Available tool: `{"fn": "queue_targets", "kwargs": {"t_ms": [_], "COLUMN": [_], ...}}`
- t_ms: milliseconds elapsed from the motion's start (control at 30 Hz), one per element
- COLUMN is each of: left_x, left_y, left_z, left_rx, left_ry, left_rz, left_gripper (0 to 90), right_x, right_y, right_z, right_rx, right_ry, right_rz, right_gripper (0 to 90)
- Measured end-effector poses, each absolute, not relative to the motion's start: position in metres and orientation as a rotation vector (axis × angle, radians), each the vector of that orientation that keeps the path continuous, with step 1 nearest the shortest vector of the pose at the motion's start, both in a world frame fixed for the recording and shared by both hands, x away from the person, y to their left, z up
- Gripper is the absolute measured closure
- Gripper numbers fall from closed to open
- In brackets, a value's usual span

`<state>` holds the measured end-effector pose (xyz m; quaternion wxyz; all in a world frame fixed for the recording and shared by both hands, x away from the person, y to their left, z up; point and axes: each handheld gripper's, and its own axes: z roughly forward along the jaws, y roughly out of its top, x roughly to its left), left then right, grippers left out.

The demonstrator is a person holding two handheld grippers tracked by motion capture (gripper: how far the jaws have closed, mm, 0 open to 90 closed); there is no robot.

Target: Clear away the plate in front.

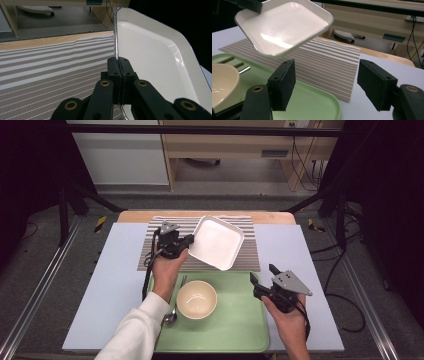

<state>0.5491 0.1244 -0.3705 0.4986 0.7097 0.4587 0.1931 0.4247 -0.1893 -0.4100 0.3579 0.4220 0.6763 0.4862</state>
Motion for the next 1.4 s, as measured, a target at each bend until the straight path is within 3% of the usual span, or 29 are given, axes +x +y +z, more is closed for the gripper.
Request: {"fn": "queue_targets", "kwargs": {"t_ms": [300,867,1000,1100,1400], "left_x": [0.535,0.511,0.508,0.503,0.481], "left_y": [0.111,0.096,0.094,0.092,0.084], "left_z": [-0.371,-0.379,-0.382,-0.389,-0.386], "left_rx": [1.731,1.740,1.726,1.699,1.696], "left_ry": [1.071,1.033,1.033,1.066,1.071], "left_rz": [0.461,0.444,0.433,0.422,0.457], "left_gripper": [89.0,89.0,88.9,88.8,87.1], "right_x": [0.424,0.439,0.443,0.444,0.448], "right_y": [-0.185,-0.173,-0.176,-0.177,-0.183], "right_z": [-0.405,-0.425,-0.427,-0.426,-0.413], "right_rx": [1.104,1.234,1.258,1.280,1.308], "right_ry": [1.749,1.804,1.815,1.788,1.726], "right_rz": [1.348,1.427,1.443,1.434,1.391], "right_gripper": [38.2,37.3,44.2,56.0,77.2]}}
